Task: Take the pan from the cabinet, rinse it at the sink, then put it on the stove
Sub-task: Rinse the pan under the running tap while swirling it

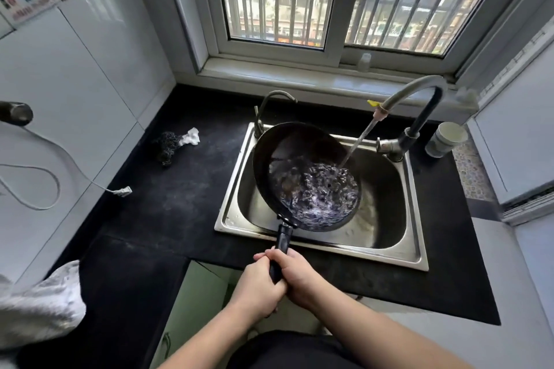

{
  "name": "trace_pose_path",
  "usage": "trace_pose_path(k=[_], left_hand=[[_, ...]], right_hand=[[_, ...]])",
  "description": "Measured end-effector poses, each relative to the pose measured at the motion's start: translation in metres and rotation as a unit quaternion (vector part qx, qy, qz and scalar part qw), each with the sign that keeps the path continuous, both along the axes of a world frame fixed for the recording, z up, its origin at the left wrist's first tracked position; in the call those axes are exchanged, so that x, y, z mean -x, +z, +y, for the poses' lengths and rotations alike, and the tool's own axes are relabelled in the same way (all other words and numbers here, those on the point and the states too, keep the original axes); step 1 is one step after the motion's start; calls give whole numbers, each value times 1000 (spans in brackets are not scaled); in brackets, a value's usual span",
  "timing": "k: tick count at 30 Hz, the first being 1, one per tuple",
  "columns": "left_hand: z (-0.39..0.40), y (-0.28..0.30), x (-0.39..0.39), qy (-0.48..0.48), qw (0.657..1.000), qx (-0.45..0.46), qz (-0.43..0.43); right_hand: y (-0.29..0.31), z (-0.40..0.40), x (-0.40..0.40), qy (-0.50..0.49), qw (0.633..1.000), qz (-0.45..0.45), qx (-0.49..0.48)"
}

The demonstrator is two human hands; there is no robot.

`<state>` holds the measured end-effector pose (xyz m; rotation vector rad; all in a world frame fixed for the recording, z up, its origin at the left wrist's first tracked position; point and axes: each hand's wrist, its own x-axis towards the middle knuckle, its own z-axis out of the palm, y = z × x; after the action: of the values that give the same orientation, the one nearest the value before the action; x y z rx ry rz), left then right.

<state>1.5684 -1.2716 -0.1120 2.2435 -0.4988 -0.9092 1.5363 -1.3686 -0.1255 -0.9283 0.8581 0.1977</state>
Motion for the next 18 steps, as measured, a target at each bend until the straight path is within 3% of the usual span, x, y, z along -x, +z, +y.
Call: trace_pose_path(k=[4, 11, 14, 18], left_hand=[[8, -22, -4, -18, 999, 1, -43], [8, -36, -9, 7, 993, 115, 34], [2, -26, -11, 6, 990, 123, 67], [-4, -7, -15, 5, 982, 106, 157]], right_hand=[[-7, 5, -2, -2, 999, 9, 33], [-19, 13, -6, -32, 989, 46, 136], [-20, 10, -7, -44, 983, 60, 165], [-15, 2, -8, -59, 988, 63, 131]])
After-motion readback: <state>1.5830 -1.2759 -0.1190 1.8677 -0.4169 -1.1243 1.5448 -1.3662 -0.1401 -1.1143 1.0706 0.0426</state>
